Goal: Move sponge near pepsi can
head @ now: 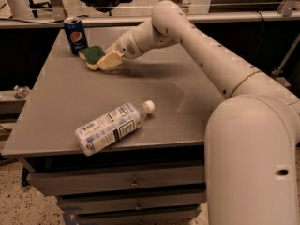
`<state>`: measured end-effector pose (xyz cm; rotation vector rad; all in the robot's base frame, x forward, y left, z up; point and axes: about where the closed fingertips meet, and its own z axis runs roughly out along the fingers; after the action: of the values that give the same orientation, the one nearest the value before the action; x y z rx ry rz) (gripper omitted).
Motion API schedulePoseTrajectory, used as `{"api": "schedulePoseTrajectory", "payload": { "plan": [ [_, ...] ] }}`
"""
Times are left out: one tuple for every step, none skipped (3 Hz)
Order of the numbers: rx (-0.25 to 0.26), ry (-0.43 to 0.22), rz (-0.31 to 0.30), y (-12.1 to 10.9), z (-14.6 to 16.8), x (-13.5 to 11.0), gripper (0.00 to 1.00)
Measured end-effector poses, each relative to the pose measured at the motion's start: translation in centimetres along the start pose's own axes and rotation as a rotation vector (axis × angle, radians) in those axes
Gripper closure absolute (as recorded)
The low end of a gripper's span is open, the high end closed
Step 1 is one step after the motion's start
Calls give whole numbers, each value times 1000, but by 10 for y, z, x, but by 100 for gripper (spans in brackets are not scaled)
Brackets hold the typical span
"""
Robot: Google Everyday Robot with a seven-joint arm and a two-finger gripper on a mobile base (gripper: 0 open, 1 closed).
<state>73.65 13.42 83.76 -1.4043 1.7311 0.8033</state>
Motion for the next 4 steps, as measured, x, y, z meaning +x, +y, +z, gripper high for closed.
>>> {"api": "schedulePoseTrajectory", "payload": {
  "plan": [
    [5,9,-4,-3,-1,1,13],
    [9,16,-8,-6,-4,3,0],
    [10,23,-13,-9,-9,5,0],
    [24,17,-1,-22,-30,11,0]
  ]
}}
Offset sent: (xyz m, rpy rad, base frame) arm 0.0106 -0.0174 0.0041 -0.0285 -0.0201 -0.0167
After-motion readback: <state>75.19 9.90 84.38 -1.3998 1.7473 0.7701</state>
